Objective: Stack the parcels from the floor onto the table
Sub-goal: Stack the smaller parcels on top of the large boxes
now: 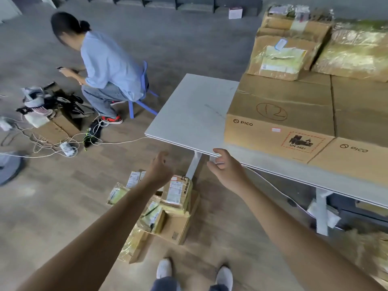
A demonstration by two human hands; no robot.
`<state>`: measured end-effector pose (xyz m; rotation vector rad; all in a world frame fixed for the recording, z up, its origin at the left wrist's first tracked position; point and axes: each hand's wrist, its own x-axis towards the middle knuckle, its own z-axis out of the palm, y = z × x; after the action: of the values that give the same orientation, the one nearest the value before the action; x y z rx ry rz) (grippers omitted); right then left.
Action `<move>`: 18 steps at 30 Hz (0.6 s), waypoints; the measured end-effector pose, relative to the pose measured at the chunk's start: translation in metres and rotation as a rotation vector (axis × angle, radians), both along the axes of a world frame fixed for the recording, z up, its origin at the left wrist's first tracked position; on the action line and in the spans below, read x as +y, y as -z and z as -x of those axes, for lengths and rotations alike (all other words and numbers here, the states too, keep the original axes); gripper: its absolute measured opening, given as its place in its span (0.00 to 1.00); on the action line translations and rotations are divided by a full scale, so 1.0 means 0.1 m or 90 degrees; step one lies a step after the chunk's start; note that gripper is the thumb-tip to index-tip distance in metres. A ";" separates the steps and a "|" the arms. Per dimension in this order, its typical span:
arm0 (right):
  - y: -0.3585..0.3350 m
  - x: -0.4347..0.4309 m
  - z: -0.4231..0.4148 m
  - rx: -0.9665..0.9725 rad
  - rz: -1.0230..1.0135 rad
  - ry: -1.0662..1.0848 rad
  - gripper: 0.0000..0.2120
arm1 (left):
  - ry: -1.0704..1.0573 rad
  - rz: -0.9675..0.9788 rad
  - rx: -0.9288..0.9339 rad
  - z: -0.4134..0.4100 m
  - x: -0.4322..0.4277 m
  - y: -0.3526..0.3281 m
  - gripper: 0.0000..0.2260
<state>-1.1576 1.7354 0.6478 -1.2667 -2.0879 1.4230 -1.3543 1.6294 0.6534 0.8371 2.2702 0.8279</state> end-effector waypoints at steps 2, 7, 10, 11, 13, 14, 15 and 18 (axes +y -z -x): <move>0.19 -0.10 0.17 -0.023 0.020 -0.016 0.23 | -0.009 0.022 -0.011 0.17 -0.15 0.21 0.22; 0.87 -0.33 0.60 -0.115 0.068 -0.016 0.23 | -0.021 0.096 -0.072 0.65 -0.41 0.99 0.22; 1.42 -0.45 0.85 -0.180 0.098 -0.014 0.24 | -0.023 0.141 -0.108 0.91 -0.54 1.59 0.23; 1.60 -0.49 0.92 -0.196 0.106 -0.016 0.25 | -0.021 0.155 -0.107 0.99 -0.58 1.79 0.23; 1.97 -0.58 1.05 -0.215 0.126 -0.013 0.25 | -0.010 0.170 -0.114 1.11 -0.64 2.20 0.24; 2.16 -0.62 1.11 -0.222 0.132 -0.019 0.25 | -0.015 0.168 -0.133 1.16 -0.65 2.40 0.25; 2.34 -0.68 1.18 -0.229 0.136 -0.026 0.25 | -0.024 0.166 -0.151 1.20 -0.68 2.59 0.26; 2.86 -0.87 1.39 -0.224 0.157 -0.045 0.21 | -0.042 0.192 -0.160 1.36 -0.79 3.21 0.25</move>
<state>-1.2968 1.6485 0.3621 -1.6583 -2.2472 1.6289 -1.4899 1.5502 0.3328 0.4939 2.1354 0.5626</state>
